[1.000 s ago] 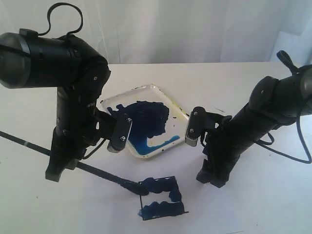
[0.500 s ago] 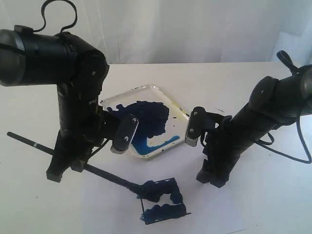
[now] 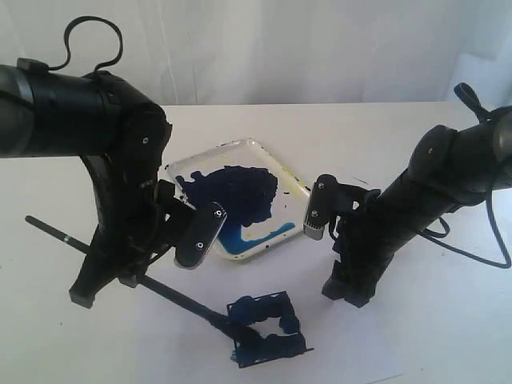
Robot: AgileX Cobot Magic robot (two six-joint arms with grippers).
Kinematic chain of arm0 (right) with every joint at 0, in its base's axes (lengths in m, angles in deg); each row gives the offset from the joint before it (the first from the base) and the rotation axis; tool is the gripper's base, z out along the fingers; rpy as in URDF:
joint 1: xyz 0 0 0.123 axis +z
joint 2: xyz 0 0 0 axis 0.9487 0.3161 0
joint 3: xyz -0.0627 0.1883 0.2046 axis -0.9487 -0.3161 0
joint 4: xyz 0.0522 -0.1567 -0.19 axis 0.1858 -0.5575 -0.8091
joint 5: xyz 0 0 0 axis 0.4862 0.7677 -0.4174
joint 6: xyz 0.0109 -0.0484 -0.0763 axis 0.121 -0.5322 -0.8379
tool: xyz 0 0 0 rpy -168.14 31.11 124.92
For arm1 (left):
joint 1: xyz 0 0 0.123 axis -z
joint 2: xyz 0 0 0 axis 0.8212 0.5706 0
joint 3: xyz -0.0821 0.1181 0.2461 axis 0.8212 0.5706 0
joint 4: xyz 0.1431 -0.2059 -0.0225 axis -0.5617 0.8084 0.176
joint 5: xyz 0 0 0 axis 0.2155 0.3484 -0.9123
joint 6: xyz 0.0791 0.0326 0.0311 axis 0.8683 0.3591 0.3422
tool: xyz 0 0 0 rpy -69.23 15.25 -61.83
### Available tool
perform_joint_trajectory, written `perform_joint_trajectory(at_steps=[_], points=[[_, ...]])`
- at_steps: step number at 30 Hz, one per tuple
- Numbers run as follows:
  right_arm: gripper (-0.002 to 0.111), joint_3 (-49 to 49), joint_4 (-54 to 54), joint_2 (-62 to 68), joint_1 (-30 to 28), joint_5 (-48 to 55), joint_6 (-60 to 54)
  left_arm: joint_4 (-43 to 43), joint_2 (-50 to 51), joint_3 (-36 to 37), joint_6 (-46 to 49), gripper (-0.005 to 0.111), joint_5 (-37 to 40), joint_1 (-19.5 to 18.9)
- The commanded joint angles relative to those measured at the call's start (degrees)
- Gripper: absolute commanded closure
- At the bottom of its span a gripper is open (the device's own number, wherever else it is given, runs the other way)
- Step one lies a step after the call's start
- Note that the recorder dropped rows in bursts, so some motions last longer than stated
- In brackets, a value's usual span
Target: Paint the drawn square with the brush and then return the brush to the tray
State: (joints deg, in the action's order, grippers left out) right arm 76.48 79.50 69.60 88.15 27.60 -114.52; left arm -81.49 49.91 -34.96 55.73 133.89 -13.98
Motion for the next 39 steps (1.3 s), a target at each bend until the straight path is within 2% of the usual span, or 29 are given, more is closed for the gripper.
perform_joint_trajectory(at_steps=[1, 12, 25, 39], points=[[0.039, -0.24, -1.03, 0.51, 0.03, -0.97, -0.09, -0.76, -0.46, 0.44, 2.29, 0.107, 3.28, 0.11], [0.039, -0.24, -1.03, 0.51, 0.03, -0.97, -0.09, -4.66, -0.45, 0.44, -2.79, 0.107, -1.05, 0.11], [0.039, -0.24, -1.03, 0.51, 0.03, -0.97, -0.09, -10.12, -0.45, 0.44, -8.33, 0.107, -0.78, 0.11], [0.039, -0.24, -1.03, 0.51, 0.03, -0.97, 0.02, -10.49, -0.45, 0.44, -9.93, 0.107, -3.42, 0.11]])
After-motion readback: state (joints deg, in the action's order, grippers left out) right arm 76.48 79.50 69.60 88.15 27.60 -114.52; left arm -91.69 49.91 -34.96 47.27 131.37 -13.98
